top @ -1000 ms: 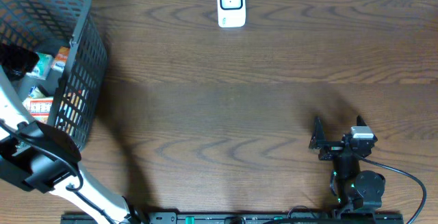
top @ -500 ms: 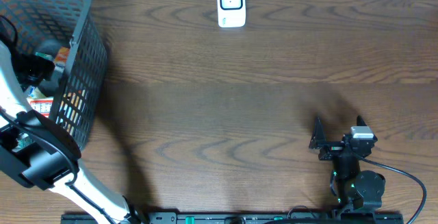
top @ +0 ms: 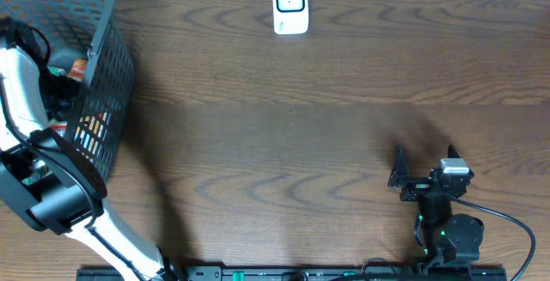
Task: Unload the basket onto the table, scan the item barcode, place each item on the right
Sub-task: 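Grasp the yellow snack bag with the left gripper and lift it out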
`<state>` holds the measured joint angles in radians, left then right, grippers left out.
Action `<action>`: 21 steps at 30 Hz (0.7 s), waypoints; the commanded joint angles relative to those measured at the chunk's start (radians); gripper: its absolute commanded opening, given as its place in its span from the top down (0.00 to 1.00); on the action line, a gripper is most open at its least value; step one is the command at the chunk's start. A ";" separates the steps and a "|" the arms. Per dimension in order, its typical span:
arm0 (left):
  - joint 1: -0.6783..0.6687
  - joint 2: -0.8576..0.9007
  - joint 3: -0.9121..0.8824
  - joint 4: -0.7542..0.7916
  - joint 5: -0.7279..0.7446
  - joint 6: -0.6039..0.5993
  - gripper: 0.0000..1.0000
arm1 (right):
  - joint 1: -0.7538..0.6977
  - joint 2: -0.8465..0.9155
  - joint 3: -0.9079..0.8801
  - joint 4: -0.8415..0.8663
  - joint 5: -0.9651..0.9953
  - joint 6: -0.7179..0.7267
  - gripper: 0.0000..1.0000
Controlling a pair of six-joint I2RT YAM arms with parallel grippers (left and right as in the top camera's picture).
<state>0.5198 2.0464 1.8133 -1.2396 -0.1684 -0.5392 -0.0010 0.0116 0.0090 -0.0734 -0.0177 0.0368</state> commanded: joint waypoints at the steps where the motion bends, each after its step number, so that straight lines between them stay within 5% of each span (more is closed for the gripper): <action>1: 0.000 0.008 -0.058 0.043 -0.035 -0.035 0.02 | -0.005 -0.006 -0.003 -0.002 0.008 0.007 0.01; 7: 0.000 0.008 -0.151 0.142 -0.034 -0.034 0.02 | -0.005 -0.006 -0.003 -0.002 0.008 0.007 0.01; 13: 0.000 0.009 -0.177 0.161 -0.034 -0.034 0.36 | -0.005 -0.006 -0.003 -0.002 0.008 0.007 0.01; 16: 0.000 0.009 -0.177 0.154 -0.034 -0.034 0.64 | -0.005 -0.006 -0.003 -0.002 0.008 0.007 0.01; 18: 0.000 0.009 -0.177 0.148 -0.034 -0.034 0.92 | -0.005 -0.006 -0.003 -0.002 0.008 0.007 0.01; 21: 0.000 0.000 -0.176 0.133 -0.033 0.008 0.93 | -0.005 -0.006 -0.003 -0.002 0.008 0.007 0.01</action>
<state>0.5198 2.0457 1.6451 -1.0935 -0.2134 -0.5713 -0.0010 0.0116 0.0093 -0.0734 -0.0177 0.0372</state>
